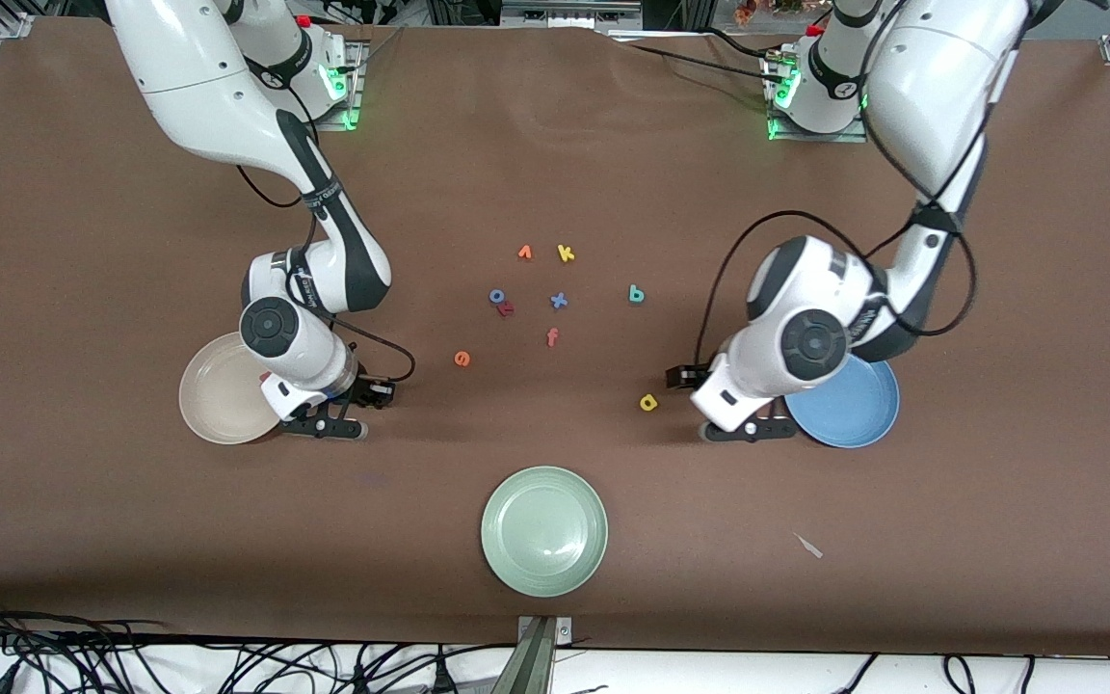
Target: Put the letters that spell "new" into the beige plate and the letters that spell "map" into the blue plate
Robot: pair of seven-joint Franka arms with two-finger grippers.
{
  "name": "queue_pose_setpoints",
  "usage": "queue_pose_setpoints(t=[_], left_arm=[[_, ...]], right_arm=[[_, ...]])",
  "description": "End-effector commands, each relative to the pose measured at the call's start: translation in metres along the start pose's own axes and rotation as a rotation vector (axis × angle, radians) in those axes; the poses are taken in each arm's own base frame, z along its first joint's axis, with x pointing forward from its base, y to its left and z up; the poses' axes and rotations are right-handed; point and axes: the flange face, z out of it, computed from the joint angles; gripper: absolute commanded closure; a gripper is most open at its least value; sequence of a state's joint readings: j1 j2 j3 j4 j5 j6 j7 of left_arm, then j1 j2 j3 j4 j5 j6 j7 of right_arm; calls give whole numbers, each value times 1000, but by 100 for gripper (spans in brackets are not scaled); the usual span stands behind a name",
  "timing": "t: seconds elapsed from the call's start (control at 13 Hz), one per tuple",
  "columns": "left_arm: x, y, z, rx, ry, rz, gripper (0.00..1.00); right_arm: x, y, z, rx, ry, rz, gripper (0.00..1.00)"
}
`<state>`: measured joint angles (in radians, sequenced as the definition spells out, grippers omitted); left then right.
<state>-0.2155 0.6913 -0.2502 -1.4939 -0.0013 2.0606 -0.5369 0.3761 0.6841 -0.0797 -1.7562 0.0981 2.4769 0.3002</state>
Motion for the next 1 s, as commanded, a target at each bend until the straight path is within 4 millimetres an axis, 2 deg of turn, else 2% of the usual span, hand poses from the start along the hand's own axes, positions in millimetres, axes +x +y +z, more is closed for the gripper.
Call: queue_pose_setpoints(t=[0.0, 0.15, 0.23, 0.31, 0.38, 0.46, 0.54, 0.62, 0.77, 0.92], left_arm=[[0, 27, 18, -1, 52, -3, 0], [3, 33, 27, 14, 79, 62, 0], [-2, 51, 40, 17, 83, 82, 0], [-2, 57, 53, 21, 83, 82, 0], [5, 51, 59, 34, 91, 89, 3], [3, 58, 65, 56, 116, 153, 5], [0, 67, 70, 76, 150, 217, 5], [1, 66, 73, 99, 162, 264, 6], [1, 64, 82, 119, 154, 345, 7], [3, 66, 90, 109, 168, 364, 17]], right_arm=[[13, 39, -49, -6, -43, -62, 83], [16, 94, -87, 1, -83, -140, 83], [17, 123, -99, 1, -102, -179, 83], [16, 156, -99, -10, -114, -204, 82], [12, 185, -91, -16, -130, -206, 76], [8, 198, -80, -18, -132, -192, 68], [4, 200, -71, -20, -118, -184, 46], [3, 201, -66, -22, -115, -170, 39], [3, 191, -67, -19, -112, -120, 33], [2, 145, -70, -12, -101, -71, 29]])
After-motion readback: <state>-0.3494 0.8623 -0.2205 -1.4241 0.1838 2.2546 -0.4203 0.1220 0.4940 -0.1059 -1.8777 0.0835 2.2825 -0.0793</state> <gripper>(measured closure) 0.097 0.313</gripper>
